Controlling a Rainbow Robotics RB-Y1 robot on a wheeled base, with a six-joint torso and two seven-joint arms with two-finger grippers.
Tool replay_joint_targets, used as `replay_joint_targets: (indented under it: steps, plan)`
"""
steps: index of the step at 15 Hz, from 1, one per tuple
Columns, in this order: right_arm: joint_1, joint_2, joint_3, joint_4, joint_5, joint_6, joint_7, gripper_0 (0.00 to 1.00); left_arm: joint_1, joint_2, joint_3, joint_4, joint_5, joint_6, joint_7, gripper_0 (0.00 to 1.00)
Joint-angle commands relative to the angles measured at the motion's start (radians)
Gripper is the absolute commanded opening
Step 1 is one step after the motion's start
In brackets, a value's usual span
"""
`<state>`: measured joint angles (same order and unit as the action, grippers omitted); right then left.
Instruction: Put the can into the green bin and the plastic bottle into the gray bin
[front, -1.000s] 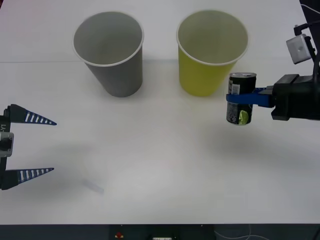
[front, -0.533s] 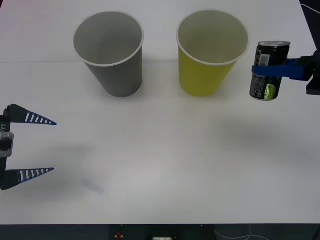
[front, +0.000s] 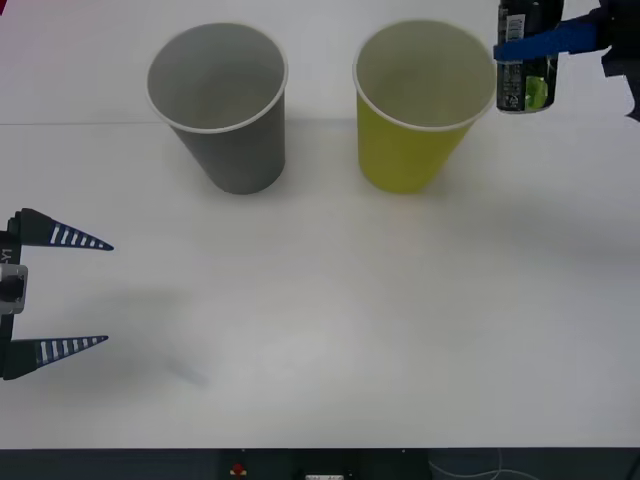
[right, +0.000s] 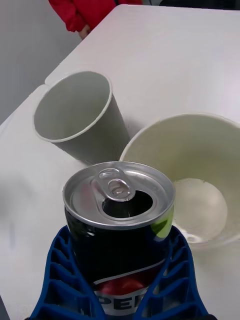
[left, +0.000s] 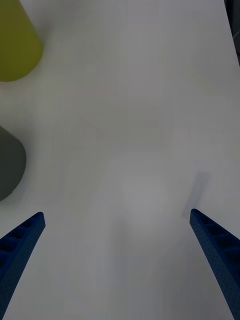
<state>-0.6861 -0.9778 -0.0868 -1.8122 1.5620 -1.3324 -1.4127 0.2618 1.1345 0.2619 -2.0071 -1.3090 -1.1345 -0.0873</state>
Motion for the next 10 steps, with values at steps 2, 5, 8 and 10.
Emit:
replay_joint_targets:
  steps: [2,5,8,10]
  plan:
    - [-0.202,0.073,0.162,0.194,0.150,0.001,0.000,0.00,0.000,0.000,0.000,0.000,0.000,0.000,0.000,1.00]
    - [-0.311,0.134,0.263,0.320,0.254,0.038,0.001,0.00,0.000,0.000,0.000,0.000,0.000,0.000,0.000,1.00]
    - [-0.391,0.177,0.361,0.433,0.311,0.091,0.011,0.00,0.000,0.000,0.000,0.000,0.000,0.000,0.000,1.00]
    - [-0.405,0.192,0.380,0.465,0.322,0.102,0.032,0.09,0.000,0.000,0.000,0.000,0.000,0.000,0.000,1.00]
